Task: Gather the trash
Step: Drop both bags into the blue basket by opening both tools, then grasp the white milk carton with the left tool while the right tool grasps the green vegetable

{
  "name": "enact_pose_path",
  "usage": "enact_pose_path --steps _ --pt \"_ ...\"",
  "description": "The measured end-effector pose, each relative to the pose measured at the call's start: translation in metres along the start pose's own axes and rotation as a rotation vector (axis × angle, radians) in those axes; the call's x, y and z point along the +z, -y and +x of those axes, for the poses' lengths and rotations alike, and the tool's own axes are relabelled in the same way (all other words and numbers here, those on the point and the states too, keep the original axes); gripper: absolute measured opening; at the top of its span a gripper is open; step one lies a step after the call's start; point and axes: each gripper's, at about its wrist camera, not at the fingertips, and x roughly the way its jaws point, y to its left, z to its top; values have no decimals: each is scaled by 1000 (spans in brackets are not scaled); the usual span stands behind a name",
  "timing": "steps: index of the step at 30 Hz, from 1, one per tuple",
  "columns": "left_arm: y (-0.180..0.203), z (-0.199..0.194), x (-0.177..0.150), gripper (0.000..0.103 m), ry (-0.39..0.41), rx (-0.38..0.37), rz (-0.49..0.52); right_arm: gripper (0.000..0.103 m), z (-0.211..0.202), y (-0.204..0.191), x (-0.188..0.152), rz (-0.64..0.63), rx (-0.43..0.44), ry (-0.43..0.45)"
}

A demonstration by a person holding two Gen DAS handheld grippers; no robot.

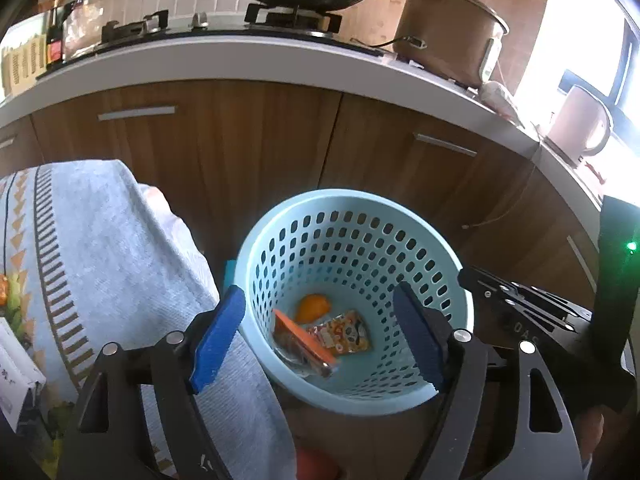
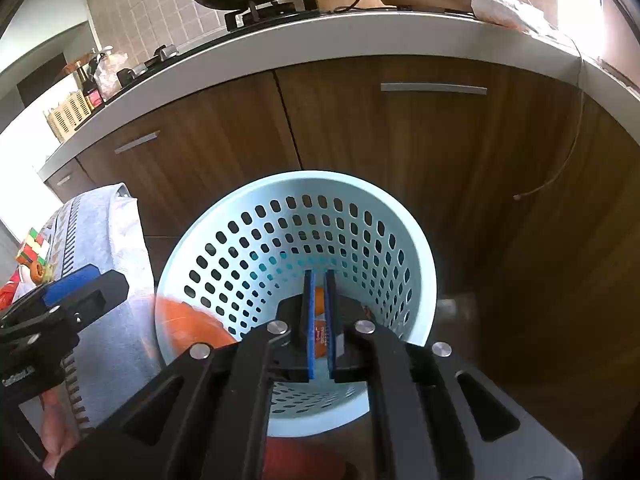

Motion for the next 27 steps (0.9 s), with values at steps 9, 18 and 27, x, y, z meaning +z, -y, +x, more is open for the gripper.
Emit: enact_pose_path --steps 9,18,27 --pt "-6 -25 -3 74 37 16 -12 27 -19 -21 3 -35 17 47" --pt "-45 -114 -17 74 160 101 -80 36 -55 -88 0 -150 113 107" --pt "-127 -223 -56 75 260 367 -222 48 -90 -192 -26 -351 240 154"
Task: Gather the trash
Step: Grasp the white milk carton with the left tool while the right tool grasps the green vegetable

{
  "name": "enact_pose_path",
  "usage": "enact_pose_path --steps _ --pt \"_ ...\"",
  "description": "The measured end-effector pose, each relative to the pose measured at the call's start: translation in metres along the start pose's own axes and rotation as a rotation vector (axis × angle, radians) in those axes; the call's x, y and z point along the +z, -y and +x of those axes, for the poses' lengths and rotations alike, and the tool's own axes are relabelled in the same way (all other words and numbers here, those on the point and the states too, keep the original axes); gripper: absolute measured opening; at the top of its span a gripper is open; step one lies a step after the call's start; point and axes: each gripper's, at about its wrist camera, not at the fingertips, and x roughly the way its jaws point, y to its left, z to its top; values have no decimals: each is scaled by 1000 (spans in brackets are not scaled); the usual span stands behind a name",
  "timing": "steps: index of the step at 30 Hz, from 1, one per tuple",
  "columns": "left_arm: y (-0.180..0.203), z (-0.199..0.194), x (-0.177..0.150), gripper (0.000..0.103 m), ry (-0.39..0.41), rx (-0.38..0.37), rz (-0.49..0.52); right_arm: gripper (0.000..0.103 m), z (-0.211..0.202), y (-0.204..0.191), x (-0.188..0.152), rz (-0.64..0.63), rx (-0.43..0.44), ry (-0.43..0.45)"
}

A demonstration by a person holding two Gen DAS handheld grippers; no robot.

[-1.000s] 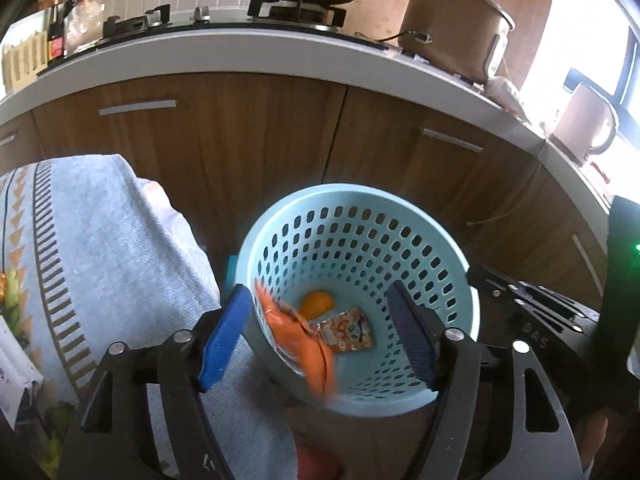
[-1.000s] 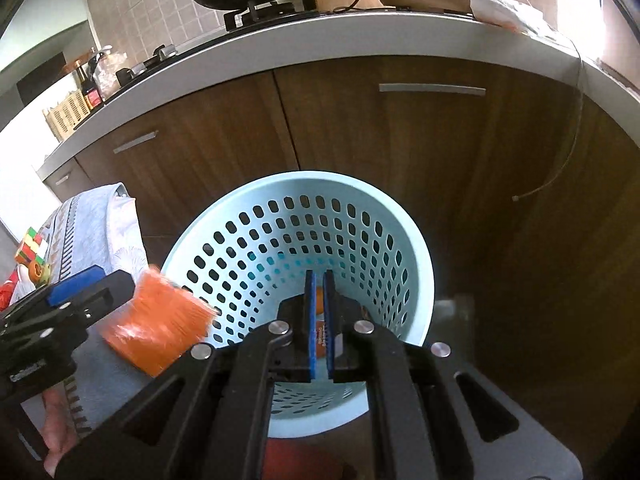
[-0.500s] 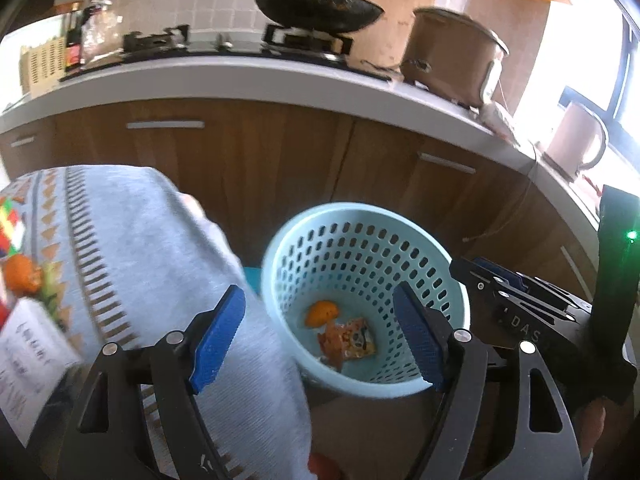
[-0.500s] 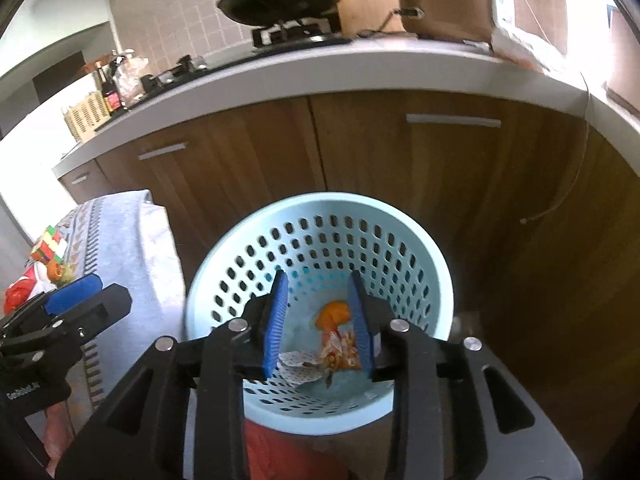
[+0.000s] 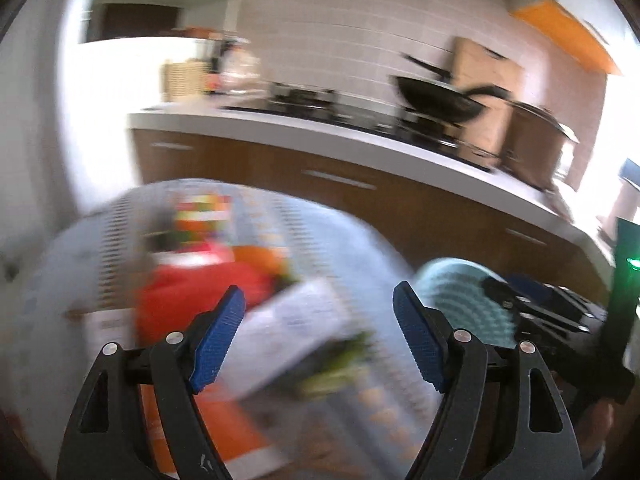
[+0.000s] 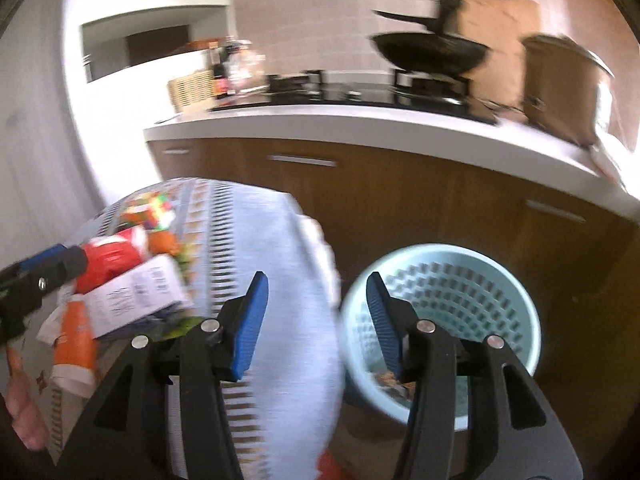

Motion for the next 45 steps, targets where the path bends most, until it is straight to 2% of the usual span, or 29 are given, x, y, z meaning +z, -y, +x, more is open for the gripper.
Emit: enact_pose_path --steps 4,6,11,14,17,20,28,32,34,35,39,45 --pt "-56 -15 -9 75 -26 134 -64 48 4 -42 -3 -63 62 -13" --pt "-83 -17 -18 75 -69 185 -96 48 7 -63 -7 -99 90 -28" --pt "-125 -10 -46 75 -190 176 -159 48 15 -104 -19 -167 136 -67" --pt "-133 -2 -61 75 -245 167 -167 48 18 -117 -26 -191 142 -85" --pt "-130 9 -71 74 -282 198 -141 48 20 -122 -30 -198 144 -98" --pt "-133 14 -77 75 -295 234 -121 48 23 -121 -31 -189 143 -111" --pt "-146 36 -78 69 -315 246 -142 48 39 -106 -37 -104 161 -197" --pt "-150 43 -72 67 -291 237 -133 50 45 -104 -38 -81 166 -220" --pt "-151 46 -70 61 -283 234 -134 51 47 -105 -39 -80 162 -227" --pt "-152 47 -69 55 -280 242 -129 52 48 -105 -40 -80 160 -230" --pt "-152 46 -70 54 -255 247 -117 52 58 -104 -44 -56 148 -271" --pt "-160 36 -71 54 -201 224 -165 52 79 -95 -52 29 165 -356"
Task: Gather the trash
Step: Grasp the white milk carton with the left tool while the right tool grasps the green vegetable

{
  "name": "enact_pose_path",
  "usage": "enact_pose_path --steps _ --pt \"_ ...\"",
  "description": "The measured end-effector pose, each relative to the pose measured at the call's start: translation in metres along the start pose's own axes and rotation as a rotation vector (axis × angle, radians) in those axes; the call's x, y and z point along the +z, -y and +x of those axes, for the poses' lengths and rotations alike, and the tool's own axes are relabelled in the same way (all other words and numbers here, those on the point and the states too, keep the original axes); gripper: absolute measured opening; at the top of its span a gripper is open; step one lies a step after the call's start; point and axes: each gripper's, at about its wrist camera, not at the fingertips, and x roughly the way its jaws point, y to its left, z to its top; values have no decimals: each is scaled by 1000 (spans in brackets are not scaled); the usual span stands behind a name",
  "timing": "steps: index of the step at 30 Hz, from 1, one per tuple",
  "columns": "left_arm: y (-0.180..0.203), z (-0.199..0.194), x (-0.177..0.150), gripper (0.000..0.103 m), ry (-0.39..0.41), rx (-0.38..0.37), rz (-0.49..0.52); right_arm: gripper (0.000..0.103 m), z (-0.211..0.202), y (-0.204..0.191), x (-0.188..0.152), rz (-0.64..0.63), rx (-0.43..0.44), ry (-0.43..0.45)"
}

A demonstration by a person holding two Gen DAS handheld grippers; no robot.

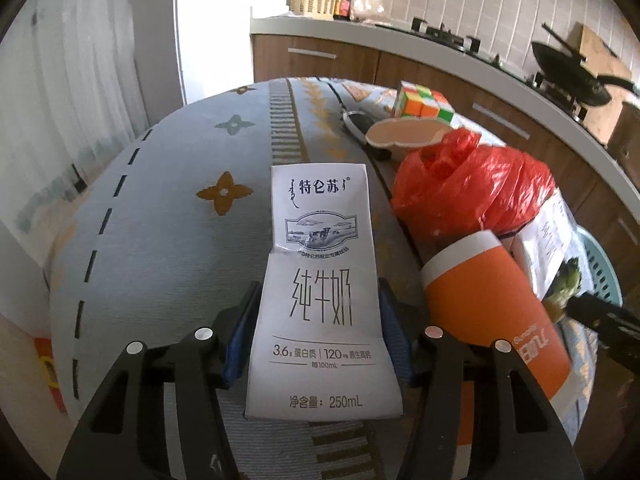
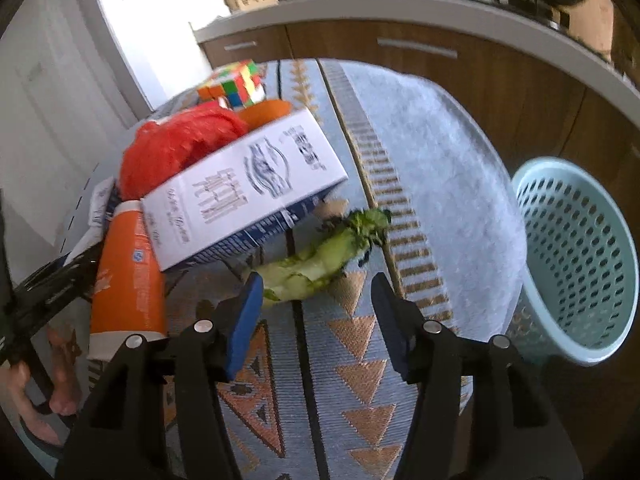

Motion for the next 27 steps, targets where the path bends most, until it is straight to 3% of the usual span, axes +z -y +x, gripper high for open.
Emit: enact_pose_path --steps 7,11,19,22,23,27 --pt "-1 2 0 54 -2 -21 -8 53 10 1 10 77 55 -10" --pt "1 0 -1 54 9 -16 4 59 17 0 16 127 71 -20" --pt "1 1 0 54 10 -11 4 62 22 -16 18 99 -5 -20" --pt "0 0 0 54 19 -5 1 50 19 -16 16 74 -12 -15" --pt "-1 -2 0 54 28 -2 -4 40 17 -16 15 76 11 -16" --pt "-2 -15 2 54 63 -19 -30 27 0 -17 8 29 -6 31"
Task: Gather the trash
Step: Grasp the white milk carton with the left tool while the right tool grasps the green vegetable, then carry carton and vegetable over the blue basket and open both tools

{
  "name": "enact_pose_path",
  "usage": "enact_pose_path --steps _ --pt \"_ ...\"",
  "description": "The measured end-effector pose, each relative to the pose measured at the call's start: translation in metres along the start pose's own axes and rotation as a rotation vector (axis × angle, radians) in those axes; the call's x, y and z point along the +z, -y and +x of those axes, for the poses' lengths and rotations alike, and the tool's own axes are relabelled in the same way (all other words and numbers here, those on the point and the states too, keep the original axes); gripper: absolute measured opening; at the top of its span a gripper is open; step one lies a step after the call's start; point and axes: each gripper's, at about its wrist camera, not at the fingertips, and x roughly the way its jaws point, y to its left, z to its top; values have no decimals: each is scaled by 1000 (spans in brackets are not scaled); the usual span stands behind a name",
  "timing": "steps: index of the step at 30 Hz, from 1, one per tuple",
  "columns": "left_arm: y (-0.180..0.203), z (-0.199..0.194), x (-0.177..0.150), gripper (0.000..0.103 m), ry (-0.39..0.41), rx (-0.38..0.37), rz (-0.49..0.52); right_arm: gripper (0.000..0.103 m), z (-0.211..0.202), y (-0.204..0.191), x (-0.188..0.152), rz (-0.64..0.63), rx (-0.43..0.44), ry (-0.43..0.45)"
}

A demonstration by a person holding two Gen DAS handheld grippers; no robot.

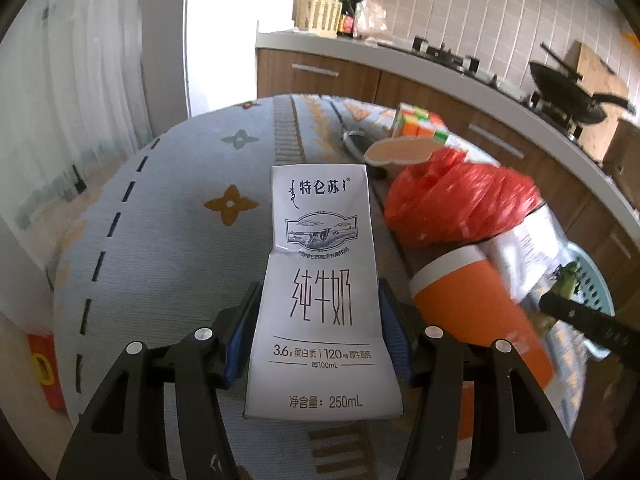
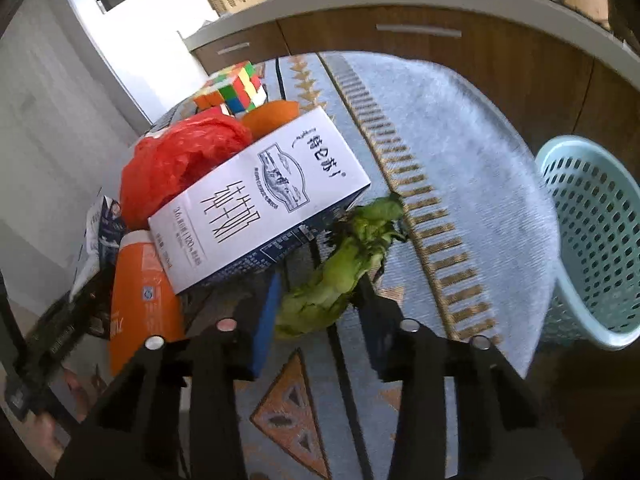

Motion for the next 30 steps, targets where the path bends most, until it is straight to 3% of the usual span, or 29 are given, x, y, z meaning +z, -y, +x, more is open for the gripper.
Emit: enact_pose_path --steps 2,6,11,22,30 --pt "6 -13 4 54 37 -5 13 19 -12 -1 -2 -30 -18 39" --pt "31 -43 16 54 118 -36 59 19 -34 1 0 -72 -65 115" --pt "69 -63 27 54 163 -92 118 19 -49 16 6 -54 -44 159" --pt "191 -60 39 54 137 -271 232 19 -112 101 26 40 -163 317" --pt "288 -28 23 54 42 -400 315 19 -124 181 23 138 -277 325"
